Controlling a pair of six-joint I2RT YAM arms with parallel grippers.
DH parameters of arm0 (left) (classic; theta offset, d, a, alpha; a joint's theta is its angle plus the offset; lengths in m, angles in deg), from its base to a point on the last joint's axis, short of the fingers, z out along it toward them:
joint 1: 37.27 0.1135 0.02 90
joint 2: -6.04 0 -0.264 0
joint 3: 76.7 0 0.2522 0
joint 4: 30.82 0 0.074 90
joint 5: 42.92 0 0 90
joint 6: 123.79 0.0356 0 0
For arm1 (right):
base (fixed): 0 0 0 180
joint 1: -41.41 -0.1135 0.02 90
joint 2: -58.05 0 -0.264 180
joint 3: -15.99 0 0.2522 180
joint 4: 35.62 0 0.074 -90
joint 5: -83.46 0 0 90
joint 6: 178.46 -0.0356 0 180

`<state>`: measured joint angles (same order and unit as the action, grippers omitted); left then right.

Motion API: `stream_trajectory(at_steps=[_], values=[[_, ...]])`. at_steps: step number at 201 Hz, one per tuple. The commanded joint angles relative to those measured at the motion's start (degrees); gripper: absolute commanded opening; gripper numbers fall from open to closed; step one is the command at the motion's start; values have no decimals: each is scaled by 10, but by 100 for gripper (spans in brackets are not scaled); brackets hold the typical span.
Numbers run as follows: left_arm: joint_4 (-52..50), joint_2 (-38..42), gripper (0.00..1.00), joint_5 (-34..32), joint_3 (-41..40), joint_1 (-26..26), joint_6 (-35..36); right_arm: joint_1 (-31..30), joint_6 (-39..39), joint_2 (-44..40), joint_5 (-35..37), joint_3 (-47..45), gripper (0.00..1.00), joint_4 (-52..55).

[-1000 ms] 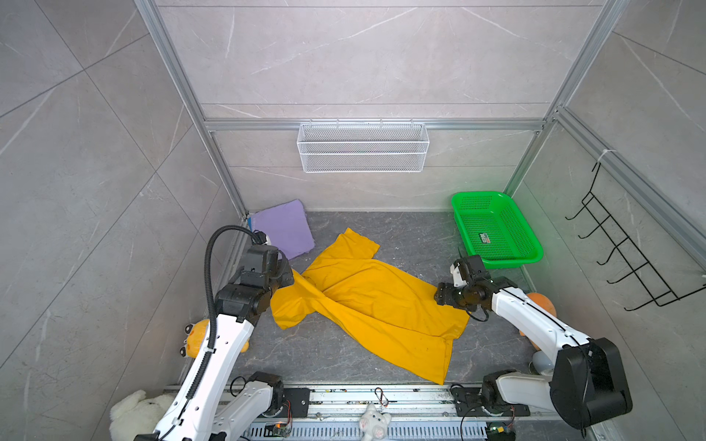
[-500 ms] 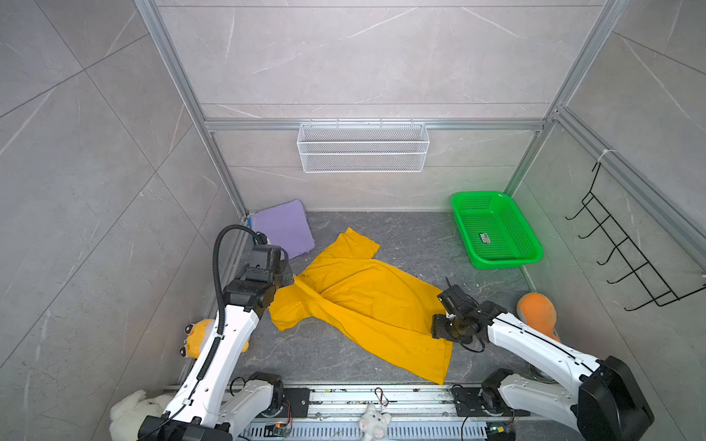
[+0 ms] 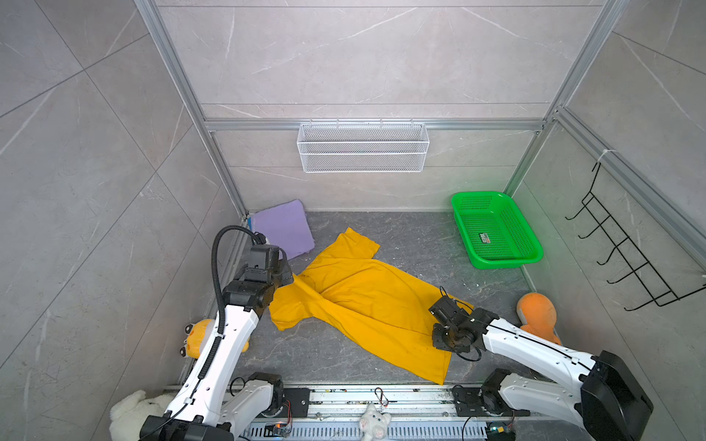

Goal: Fold and stack t-shirts
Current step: Flatten out the T-shirt at the center of the table.

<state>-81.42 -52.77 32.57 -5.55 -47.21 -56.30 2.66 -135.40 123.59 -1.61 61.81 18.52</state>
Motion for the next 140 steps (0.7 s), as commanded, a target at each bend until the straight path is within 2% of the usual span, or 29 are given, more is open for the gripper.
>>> stream_trajectory(at_steps=[1, 17, 56, 93, 118, 140], values=[[23, 4, 0, 7, -2, 5, -5, -6, -20, 8, 15, -6, 15, -3], [24, 4, 0, 9, -2, 4, -5, -6, -20, 11, 30, 2, 0, 2], [23, 3, 0, 17, 3, 7, -3, -7, 19, 0, 95, 68, 0, 57], [17, 0, 0, 57, 38, 20, 19, -6, 108, -32, 150, 194, 0, 116], [17, -14, 0, 102, 92, 24, 42, 14, 190, -23, 163, 285, 0, 119], [3, -50, 0, 143, 188, 24, 58, 67, 264, 7, 137, 386, 0, 111]])
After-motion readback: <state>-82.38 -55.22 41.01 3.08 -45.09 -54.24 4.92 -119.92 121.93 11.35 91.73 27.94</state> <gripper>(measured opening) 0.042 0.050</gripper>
